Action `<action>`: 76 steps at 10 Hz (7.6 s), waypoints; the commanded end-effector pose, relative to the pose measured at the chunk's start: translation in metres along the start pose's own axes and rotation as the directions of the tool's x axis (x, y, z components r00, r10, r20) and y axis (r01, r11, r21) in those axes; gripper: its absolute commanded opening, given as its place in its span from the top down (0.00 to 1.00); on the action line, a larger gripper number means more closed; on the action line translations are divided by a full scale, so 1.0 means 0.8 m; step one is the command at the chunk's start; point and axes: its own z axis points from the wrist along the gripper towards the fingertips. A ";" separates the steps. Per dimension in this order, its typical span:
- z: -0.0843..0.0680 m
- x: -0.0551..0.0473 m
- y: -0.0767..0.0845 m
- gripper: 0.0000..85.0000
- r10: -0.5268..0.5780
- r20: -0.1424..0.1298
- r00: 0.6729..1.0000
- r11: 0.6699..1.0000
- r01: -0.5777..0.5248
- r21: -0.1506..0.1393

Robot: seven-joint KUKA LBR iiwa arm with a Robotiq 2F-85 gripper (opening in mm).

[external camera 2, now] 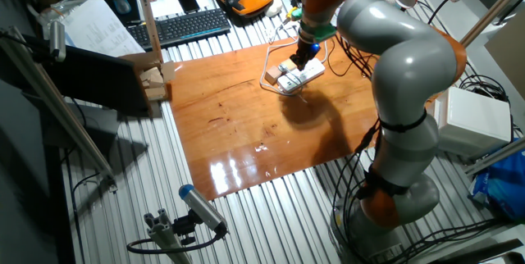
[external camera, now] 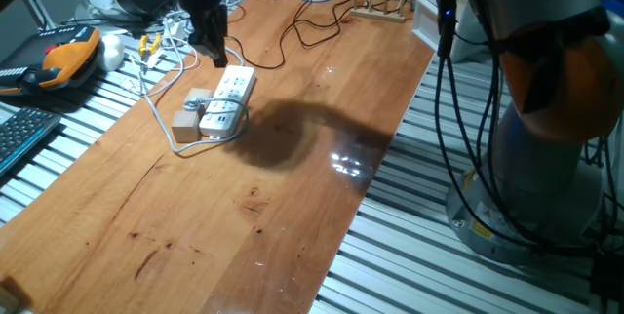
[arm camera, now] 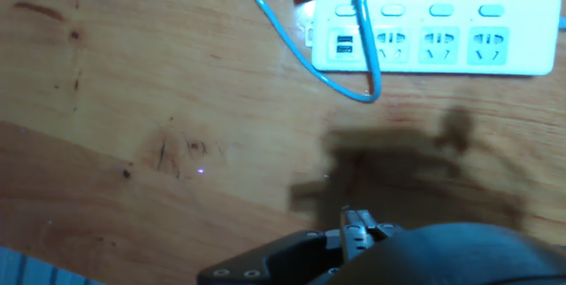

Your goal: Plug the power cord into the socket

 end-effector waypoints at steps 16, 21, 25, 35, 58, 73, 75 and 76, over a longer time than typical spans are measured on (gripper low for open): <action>0.045 -0.093 -0.018 0.40 0.025 0.071 0.997 0.999 -0.028 0.044; 0.089 -0.121 -0.027 0.40 -0.037 0.093 0.995 0.997 0.031 0.065; 0.113 -0.132 -0.030 0.40 -0.065 0.122 0.990 0.996 0.058 0.064; 0.145 -0.138 -0.042 0.40 -0.086 0.132 0.987 0.996 0.082 0.042; 0.135 -0.137 -0.039 1.00 -0.123 0.119 0.985 0.992 0.118 0.047; 0.116 -0.057 -0.112 1.00 -0.031 0.115 0.993 0.990 0.015 0.140; 0.116 -0.058 -0.112 1.00 -0.030 0.109 0.994 0.992 0.016 0.124; 0.113 -0.057 -0.112 1.00 -0.026 0.104 0.994 0.994 0.014 0.111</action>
